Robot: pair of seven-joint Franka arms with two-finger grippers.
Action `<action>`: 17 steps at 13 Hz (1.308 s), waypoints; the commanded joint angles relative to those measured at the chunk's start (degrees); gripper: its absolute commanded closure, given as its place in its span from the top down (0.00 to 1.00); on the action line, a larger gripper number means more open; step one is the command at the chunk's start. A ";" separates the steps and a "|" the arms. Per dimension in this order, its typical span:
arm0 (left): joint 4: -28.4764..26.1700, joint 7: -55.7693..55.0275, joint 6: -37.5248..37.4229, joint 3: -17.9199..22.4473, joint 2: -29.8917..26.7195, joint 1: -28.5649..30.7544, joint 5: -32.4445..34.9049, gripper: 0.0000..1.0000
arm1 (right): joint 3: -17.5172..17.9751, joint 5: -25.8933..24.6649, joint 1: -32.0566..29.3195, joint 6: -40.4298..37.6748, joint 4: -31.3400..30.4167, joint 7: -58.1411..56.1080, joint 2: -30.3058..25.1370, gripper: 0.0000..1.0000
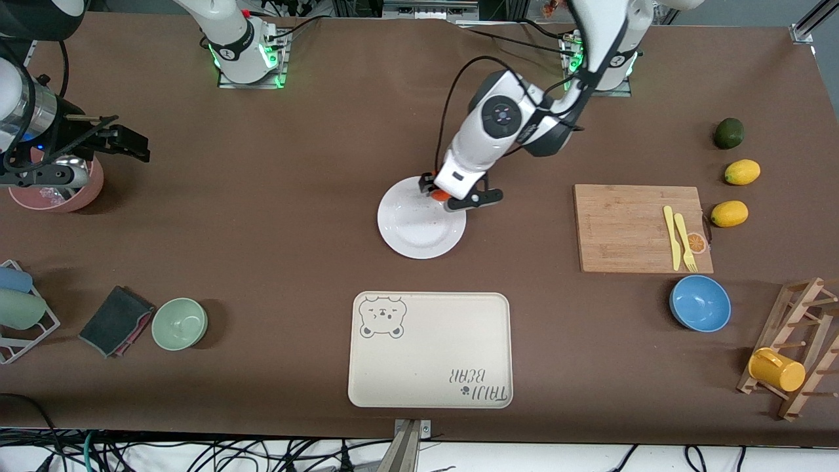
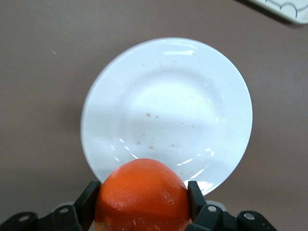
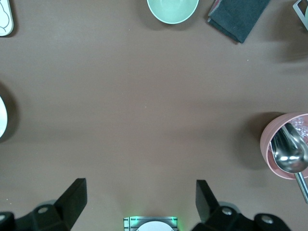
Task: Place orange and plate with both arms
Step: 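Carry the orange with the left gripper onto the white plate, then open the left gripper and withdraw while the right gripper reaches the plate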
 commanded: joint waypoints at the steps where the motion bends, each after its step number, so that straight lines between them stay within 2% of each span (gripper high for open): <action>1: 7.70 -1.71 0.59 1.53 6.96 -2.20 -0.88 0.20 | 0.26 0.10 -0.01 -0.59 0.41 0.11 0.55 1.00; 2: 8.49 -1.71 2.08 2.06 8.37 -2.20 -0.97 0.25 | 0.44 0.10 0.34 -0.51 0.41 -0.32 1.43 1.00; 4: 10.25 -1.71 4.37 3.02 11.45 -3.25 -0.97 0.28 | 0.53 0.54 2.87 -0.59 0.84 -0.77 4.94 1.00; 5: 11.22 -1.71 4.47 4.51 12.77 -4.47 -0.97 0.30 | 0.53 2.19 4.37 -0.25 0.85 -0.68 6.26 1.00; 6: 11.57 -1.71 4.47 5.05 13.48 -5.01 -0.97 0.39 | 0.53 6.56 5.25 0.19 0.85 -0.59 8.62 1.00; 7: 11.49 -1.71 4.47 5.23 13.57 -5.19 -0.88 0.52 | 0.53 12.09 5.61 0.81 0.93 -0.24 12.04 1.00; 8: 11.49 -1.71 4.47 5.40 13.57 -5.19 -0.88 0.80 | 0.53 15.01 7.01 3.86 0.93 -0.06 14.51 1.00; 9: 11.49 -1.62 4.47 5.49 13.22 -5.19 -0.44 1.00 | 0.53 15.74 9.37 7.11 0.67 0.46 16.36 1.00; 10: 11.40 -1.71 4.47 5.49 12.96 -5.19 0.87 1.00 | 0.61 16.96 10.87 9.66 0.67 0.64 18.38 1.00; 11: 11.23 -1.80 4.29 5.49 12.17 -5.10 1.58 1.00 | 0.53 21.59 11.41 12.21 0.24 0.73 20.40 1.00; 12: 10.96 -1.80 3.68 5.58 11.29 -4.84 1.58 1.00 | 0.53 24.07 11.68 15.02 -0.81 0.64 21.73 1.00; 14: 10.52 -1.80 0.88 5.58 8.14 -3.27 1.58 1.00 | 1.40 26.80 12.55 21.00 -4.06 0.12 22.97 1.00; 15: 9.48 -1.71 -0.88 5.67 5.51 -1.60 1.67 1.00 | 2.80 29.08 12.56 24.07 -7.38 -0.24 22.97 1.00; 17: 3.79 -1.10 -3.25 5.58 -2.91 4.88 1.76 1.00 | 3.95 34.70 12.56 31.28 -13.89 -1.20 21.74 1.00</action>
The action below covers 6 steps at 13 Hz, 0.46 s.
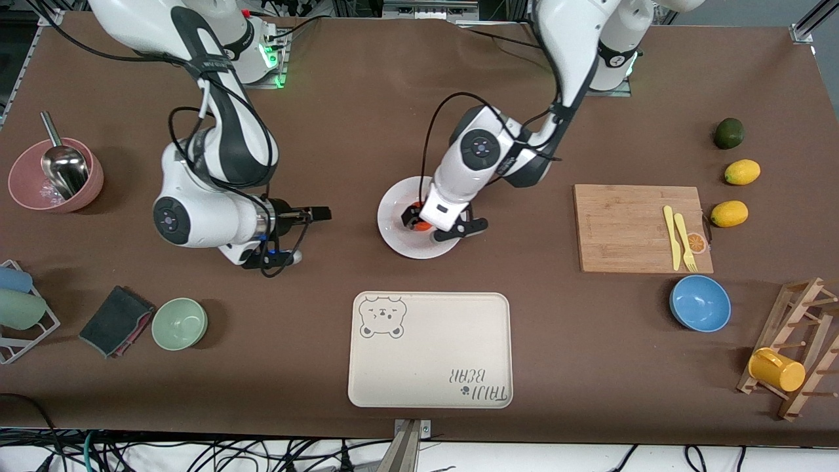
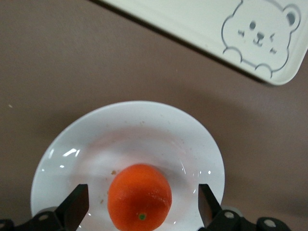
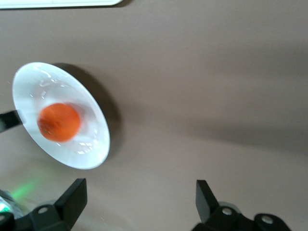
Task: Place orange and plate with both arms
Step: 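Open the left gripper and withdraw while the right gripper reaches the plate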
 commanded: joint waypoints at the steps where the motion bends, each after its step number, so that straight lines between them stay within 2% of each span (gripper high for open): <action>1: -9.19 0.57 -6.81 -1.19 -13.63 10.66 1.54 1.00 | 1.71 8.81 -0.20 7.67 -9.09 -3.18 -3.31 1.00; 2: -9.99 1.35 -11.72 -1.46 -16.98 15.06 1.54 1.00 | 1.98 13.03 -0.20 10.91 -12.15 -6.33 -3.41 1.00; 4: -10.09 10.27 -21.48 -1.29 -21.73 20.97 1.54 1.00 | 4.69 23.83 -0.20 18.38 -16.83 -12.92 -3.14 1.00; 6: -10.18 19.25 -26.68 -1.20 -25.60 26.68 1.98 1.00 | 5.15 31.76 0.06 20.00 -17.20 -19.07 -1.05 1.00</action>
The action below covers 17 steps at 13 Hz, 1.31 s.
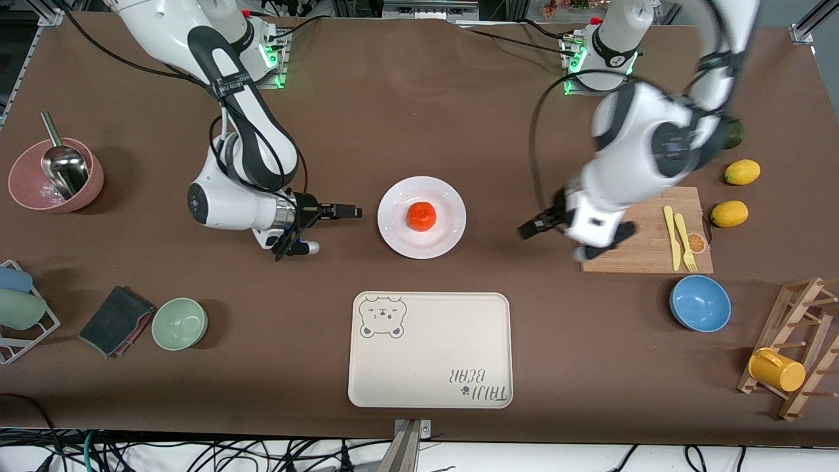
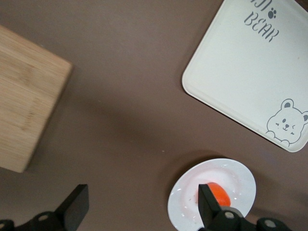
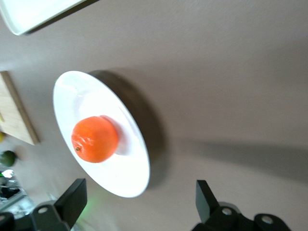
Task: Place orange and plate with both arms
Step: 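Open the left gripper and withdraw while the right gripper reaches the plate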
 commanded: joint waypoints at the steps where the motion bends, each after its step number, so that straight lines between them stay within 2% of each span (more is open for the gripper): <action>1: -3.11 10.50 -5.90 -1.17 -6.75 6.33 5.06 1.00 | 0.73 8.93 0.27 2.37 -2.20 -7.15 0.27 1.00; 3: -3.11 20.60 -11.62 -1.08 -10.45 9.50 12.45 1.00 | 0.73 11.24 1.42 3.77 -1.42 -8.05 1.94 1.00; 5: -2.94 27.74 -16.28 -0.21 -14.14 13.02 13.53 1.00 | 0.73 14.21 2.65 5.80 0.77 -7.97 4.39 1.00; 6: -2.41 29.77 -18.48 1.89 -15.90 13.04 14.83 1.00 | 0.73 16.15 3.70 6.15 2.00 -8.05 5.54 1.00; 8: 0.04 31.55 -21.82 2.52 -18.98 13.04 18.26 1.00 | 0.73 16.61 4.32 7.29 3.86 -7.97 7.48 1.00; 10: 3.82 31.46 -24.21 2.35 -18.99 13.04 18.80 1.00 | 0.73 16.61 4.41 7.83 5.44 -7.97 9.06 1.00; 17: 9.62 30.76 -24.30 2.35 -15.31 12.86 18.01 1.00 | 0.73 16.52 6.08 9.41 8.07 -8.05 11.88 0.99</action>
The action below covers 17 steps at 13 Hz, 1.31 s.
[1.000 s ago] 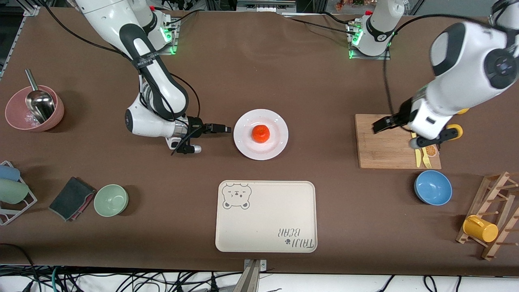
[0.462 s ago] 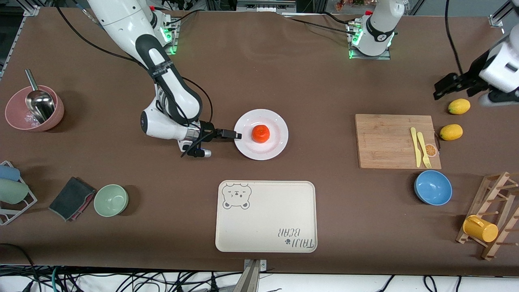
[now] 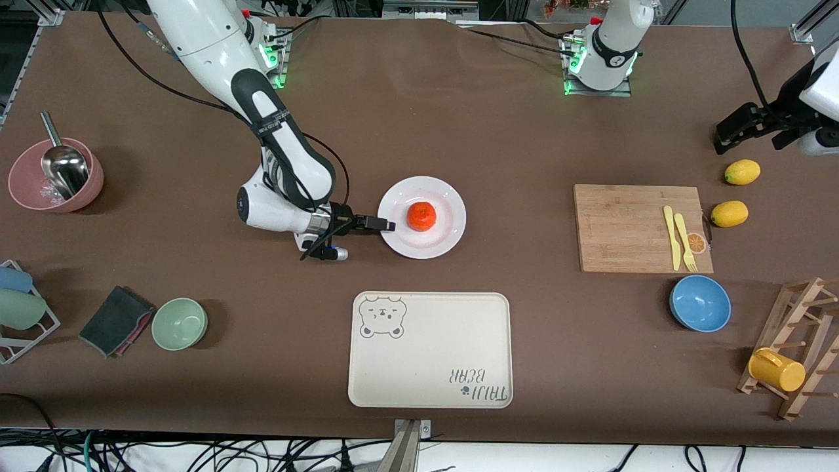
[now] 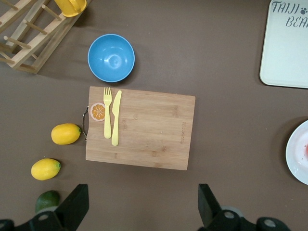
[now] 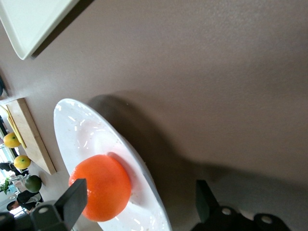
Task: Place orange and plate with both arms
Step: 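Grip the white plate rim with the right gripper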
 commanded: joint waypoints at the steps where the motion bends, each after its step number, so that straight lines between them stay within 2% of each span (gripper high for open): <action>1: 5.36 0.43 -1.17 -0.06 4.04 -0.10 0.70 1.00 | 0.04 1.32 0.78 0.95 2.28 -1.20 1.27 0.93; 2: 6.68 0.95 -1.17 0.20 4.93 0.43 0.44 1.00 | 0.04 1.41 0.96 0.95 2.54 -2.42 1.44 0.86; 3: 7.65 0.78 -1.17 0.29 5.55 1.48 -1.22 1.00 | 0.04 1.41 1.05 0.95 2.54 -3.65 1.62 0.74; 4: 8.44 0.43 -1.26 0.20 6.07 1.57 -1.41 1.00 | 0.04 1.41 1.05 0.95 2.54 -5.32 1.88 0.60; 5: 8.45 0.51 -1.87 0.20 5.90 1.75 -1.67 1.00 | 0.04 1.50 0.96 0.95 2.63 -7.86 2.41 0.37; 6: 8.62 0.60 -2.75 0.29 5.90 1.75 -1.85 1.00 | 0.04 2.02 0.87 0.95 2.63 -9.36 2.67 0.22; 7: 8.63 0.43 -2.84 0.11 5.99 1.66 -1.68 1.00 | 0.04 2.72 0.87 0.95 2.63 -10.34 2.94 0.08; 8: 8.80 0.95 -2.84 0.03 5.90 1.58 -1.15 1.00 | 0.04 2.73 0.87 0.95 2.63 -10.78 2.94 0.00; 12: 8.89 0.60 -2.76 -0.06 5.82 1.40 -0.89 1.00 | 0.04 4.12 0.79 0.95 2.63 -11.22 2.94 0.00; 15: 8.89 0.43 -2.84 0.20 5.73 1.75 -0.97 1.00 | 0.04 10.26 0.96 1.12 2.54 -17.35 2.94 0.00; 17: 8.89 0.51 -2.84 0.29 5.64 1.75 -0.97 1.00 | -0.04 11.43 0.70 1.21 2.63 -19.04 2.94 0.00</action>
